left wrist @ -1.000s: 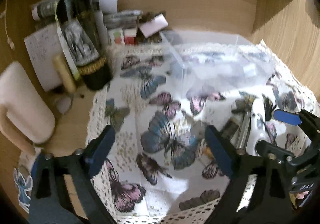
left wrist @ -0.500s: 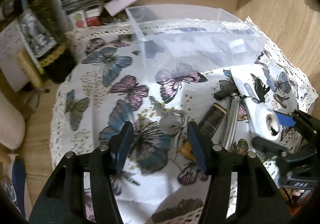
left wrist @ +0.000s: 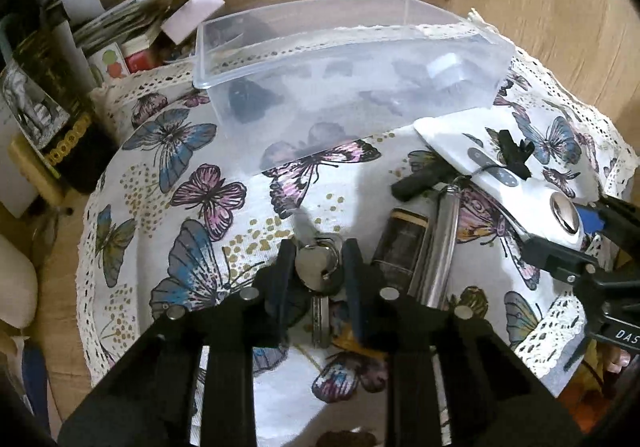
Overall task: Organize rigid objects
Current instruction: 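Grasp the white round magnifier with the right tool while the left tool grasps the silver keys, then carry the magnifier and keys into the clear box and open both tools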
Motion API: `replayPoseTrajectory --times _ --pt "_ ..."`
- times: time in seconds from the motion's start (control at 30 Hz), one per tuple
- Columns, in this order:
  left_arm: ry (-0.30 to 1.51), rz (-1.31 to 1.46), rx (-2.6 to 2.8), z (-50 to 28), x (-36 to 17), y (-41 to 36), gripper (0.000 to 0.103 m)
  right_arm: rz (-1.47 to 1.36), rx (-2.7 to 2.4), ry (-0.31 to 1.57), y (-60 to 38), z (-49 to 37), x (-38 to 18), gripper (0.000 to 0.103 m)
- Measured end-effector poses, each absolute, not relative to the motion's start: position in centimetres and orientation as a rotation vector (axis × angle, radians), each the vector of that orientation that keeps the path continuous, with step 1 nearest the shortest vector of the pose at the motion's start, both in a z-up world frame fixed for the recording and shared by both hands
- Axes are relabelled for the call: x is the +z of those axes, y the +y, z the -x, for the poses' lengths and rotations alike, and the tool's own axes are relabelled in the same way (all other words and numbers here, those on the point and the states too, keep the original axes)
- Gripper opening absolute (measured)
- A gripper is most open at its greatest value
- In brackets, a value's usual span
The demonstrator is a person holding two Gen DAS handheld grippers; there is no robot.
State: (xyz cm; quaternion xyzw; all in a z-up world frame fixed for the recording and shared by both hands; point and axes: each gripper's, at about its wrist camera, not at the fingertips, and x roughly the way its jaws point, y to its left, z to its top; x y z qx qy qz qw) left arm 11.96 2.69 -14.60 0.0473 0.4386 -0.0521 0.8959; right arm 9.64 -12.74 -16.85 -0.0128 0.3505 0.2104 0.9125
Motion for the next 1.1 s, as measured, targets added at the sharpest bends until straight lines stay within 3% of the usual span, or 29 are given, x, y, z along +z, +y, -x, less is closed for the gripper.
replayPoseTrajectory --times 0.1,1.1 --pt "0.912 -0.067 -0.114 -12.0 -14.4 3.1 0.023 0.03 0.424 0.703 -12.8 -9.6 -16.7 0.038" --pt "0.623 0.035 -0.091 -9.9 -5.4 5.1 0.023 0.015 0.394 0.386 -16.6 -9.0 -5.9 0.037"
